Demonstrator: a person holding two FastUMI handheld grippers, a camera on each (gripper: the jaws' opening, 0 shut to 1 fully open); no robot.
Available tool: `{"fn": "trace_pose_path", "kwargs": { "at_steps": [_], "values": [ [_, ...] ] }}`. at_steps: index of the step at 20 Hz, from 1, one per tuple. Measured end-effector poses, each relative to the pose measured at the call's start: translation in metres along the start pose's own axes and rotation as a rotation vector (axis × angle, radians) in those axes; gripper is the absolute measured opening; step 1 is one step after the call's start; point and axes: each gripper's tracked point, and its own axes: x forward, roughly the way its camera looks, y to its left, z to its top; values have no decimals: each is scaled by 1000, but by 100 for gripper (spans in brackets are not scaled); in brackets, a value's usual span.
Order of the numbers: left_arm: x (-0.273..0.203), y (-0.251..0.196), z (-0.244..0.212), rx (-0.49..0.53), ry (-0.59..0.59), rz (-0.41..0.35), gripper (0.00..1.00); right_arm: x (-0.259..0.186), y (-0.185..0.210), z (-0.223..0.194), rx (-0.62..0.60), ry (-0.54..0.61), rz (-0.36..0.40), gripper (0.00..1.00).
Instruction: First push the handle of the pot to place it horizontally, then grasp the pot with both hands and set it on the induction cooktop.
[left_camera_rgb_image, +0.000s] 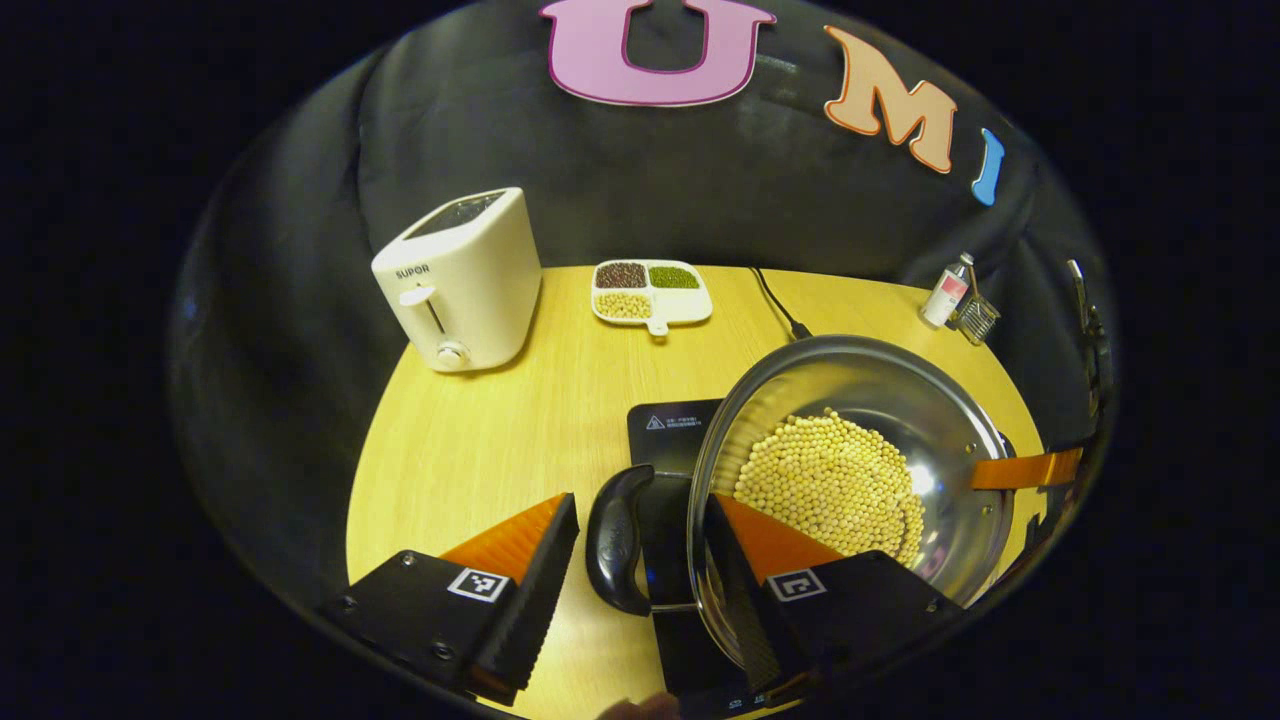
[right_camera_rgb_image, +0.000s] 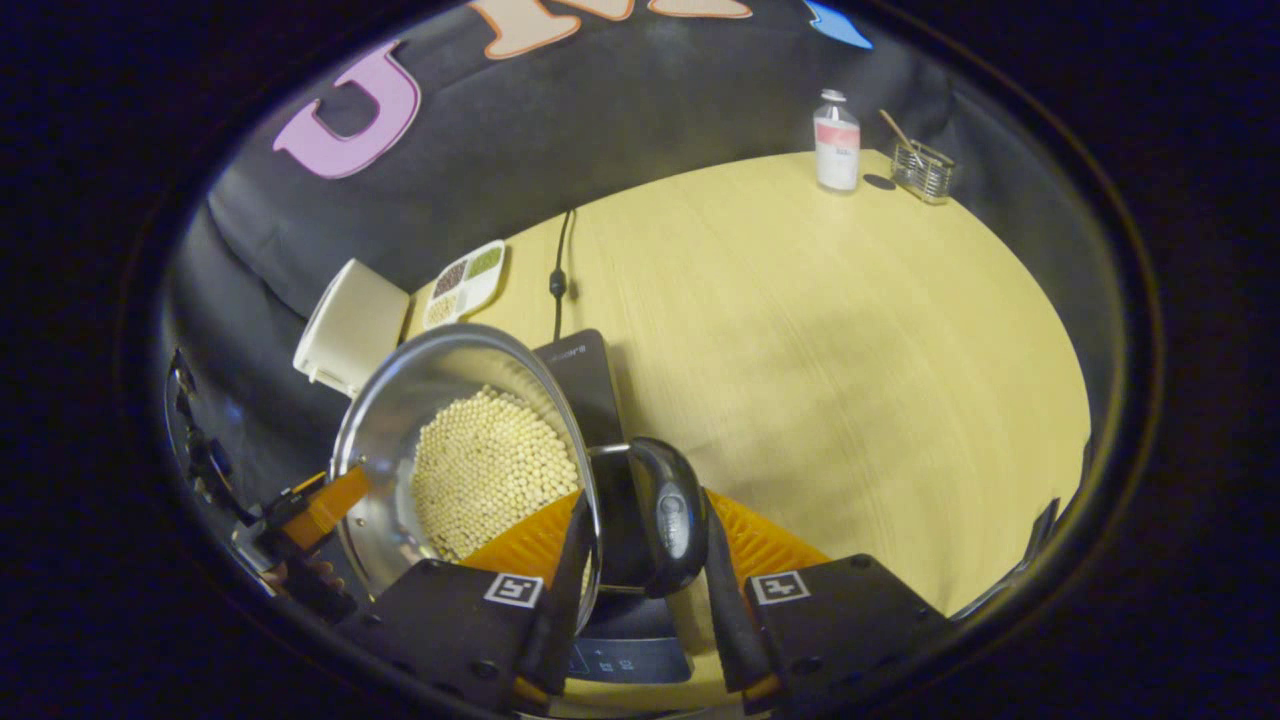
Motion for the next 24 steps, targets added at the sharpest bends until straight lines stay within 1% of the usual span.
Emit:
{"fn": "trace_pose_path", "kwargs": {
  "at_steps": [1,4,5,6,9,11,13,14,15,17,18,21,22,24],
  "values": [
    [-6,0,5,14,-22,10,80,-6,0,7,12,-22,18,56],
    [-23,6,27,42,-105,59,81,-24,-2,18,42,-63,54,95],
    [-31,7,34,55,-131,81,81,-32,-5,23,47,-83,61,96],
    [-39,6,41,63,-161,95,81,-38,-6,28,53,-106,76,93],
    [-73,-16,61,78,-248,99,81,-67,-7,46,59,-199,138,92],
    [-99,-38,72,69,-301,92,81,-91,-16,54,48,-256,172,92],
    [-123,-66,76,54,-341,87,80,-116,-34,60,29,-304,188,92],
    [-136,-79,77,43,-361,90,81,-131,-45,62,18,-327,199,100],
    [-149,-92,78,27,-377,96,81,-145,-54,65,6,-353,214,100],
    [-180,-124,78,-34,-416,90,80,-178,-74,72,-32,-438,245,100],
    [-196,-140,76,-68,-435,86,81,-193,-83,78,-54,-495,259,92],
    [-239,-182,68,-143,-487,79,81,-242,-116,79,-107,-614,281,92],
    [-250,-195,65,-149,-499,75,80,-260,-125,77,-111,-652,286,92],
    [-268,-220,62,-125,-508,80,81,-287,-149,72,-107,-695,279,91]
  ]
}}
